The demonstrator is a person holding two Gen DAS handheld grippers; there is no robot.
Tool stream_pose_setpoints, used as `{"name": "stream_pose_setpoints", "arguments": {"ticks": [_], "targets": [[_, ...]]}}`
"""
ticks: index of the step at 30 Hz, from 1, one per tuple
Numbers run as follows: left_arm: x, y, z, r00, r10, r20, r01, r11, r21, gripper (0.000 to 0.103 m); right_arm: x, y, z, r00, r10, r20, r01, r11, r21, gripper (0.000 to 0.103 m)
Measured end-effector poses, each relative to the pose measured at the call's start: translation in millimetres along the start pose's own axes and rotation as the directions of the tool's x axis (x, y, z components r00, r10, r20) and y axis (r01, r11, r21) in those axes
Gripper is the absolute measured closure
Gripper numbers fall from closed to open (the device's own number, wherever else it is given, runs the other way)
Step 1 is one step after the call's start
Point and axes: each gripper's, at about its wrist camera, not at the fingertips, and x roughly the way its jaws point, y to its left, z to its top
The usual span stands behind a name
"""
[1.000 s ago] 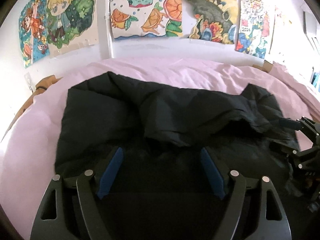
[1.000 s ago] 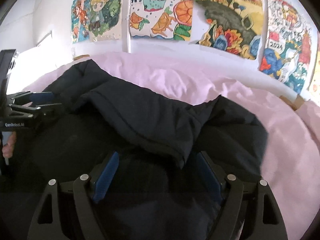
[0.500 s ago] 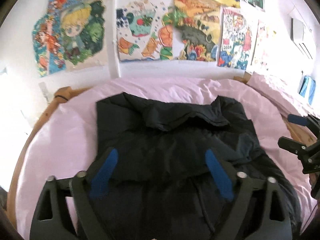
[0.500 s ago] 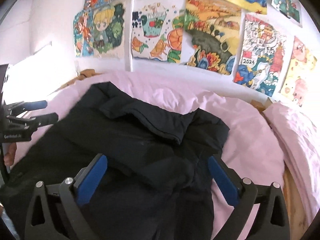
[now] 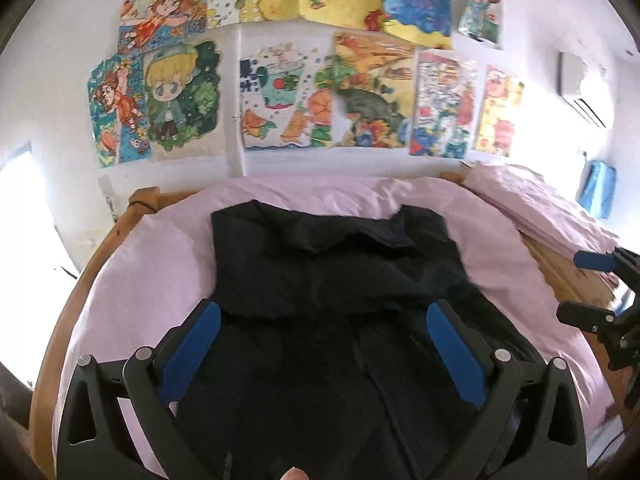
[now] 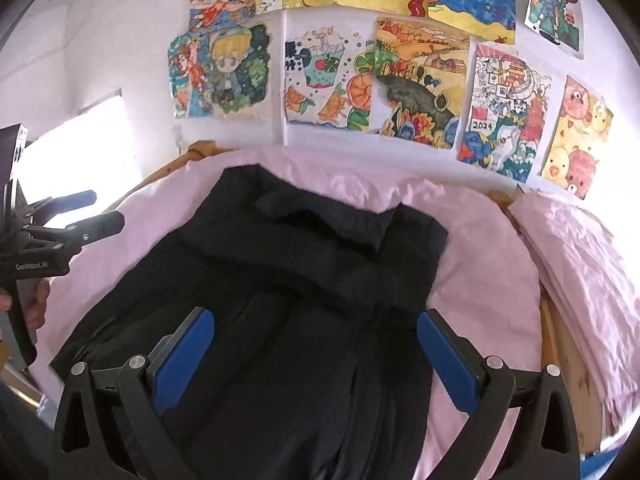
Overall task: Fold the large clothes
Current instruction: 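Open both grippers and lift them off the jacket, then grasp the jacket hem with the right gripper while the left gripper grasps the hem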
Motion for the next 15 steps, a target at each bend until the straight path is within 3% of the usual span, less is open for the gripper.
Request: {"name": "stream_pose_setpoints", "arguments": {"ticks": [7, 15], "targets": [[-41.2, -26.0, -30.9, 0.999, -0.040, -0.033, 0.043, 0.995, 0.091, 0.002, -66.7, 20.3, -36.3, 1.000, -0.029, 0.000, 0.029, 0.999, 0.021, 0.000], [-58.2, -39.1, -71.2, 0.997, -0.040, -0.073, 0.055, 0.975, 0.214, 0.002, -88.3, 26.1, -75.9, 0.997, -0.073, -0.015, 0.072, 0.997, -0.036, 0.000]]}}
